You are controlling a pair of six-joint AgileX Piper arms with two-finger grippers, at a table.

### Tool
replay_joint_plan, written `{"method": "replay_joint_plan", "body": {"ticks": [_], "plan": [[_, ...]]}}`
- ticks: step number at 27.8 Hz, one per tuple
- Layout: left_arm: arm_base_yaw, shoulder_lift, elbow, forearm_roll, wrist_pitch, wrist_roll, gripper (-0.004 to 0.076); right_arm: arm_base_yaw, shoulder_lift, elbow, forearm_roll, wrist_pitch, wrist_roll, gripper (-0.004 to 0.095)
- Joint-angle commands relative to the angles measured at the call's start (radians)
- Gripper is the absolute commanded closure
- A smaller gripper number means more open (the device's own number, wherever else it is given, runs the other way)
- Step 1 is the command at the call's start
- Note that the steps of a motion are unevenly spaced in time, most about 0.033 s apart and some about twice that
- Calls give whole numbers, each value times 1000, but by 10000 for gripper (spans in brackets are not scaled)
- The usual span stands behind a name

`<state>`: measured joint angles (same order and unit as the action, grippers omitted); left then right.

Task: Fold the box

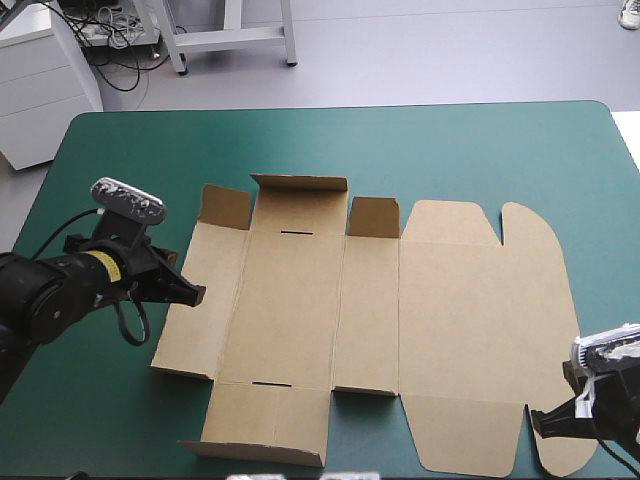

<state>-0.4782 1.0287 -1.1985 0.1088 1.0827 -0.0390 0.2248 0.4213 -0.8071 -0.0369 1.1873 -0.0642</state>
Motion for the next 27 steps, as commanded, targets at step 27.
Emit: {"method": "replay_joint_plan", "body": {"ticks": [27], "plan": [[1026,174,-56,-993,216,672,731,-5,7,17,13,-76,-26,926]]}}
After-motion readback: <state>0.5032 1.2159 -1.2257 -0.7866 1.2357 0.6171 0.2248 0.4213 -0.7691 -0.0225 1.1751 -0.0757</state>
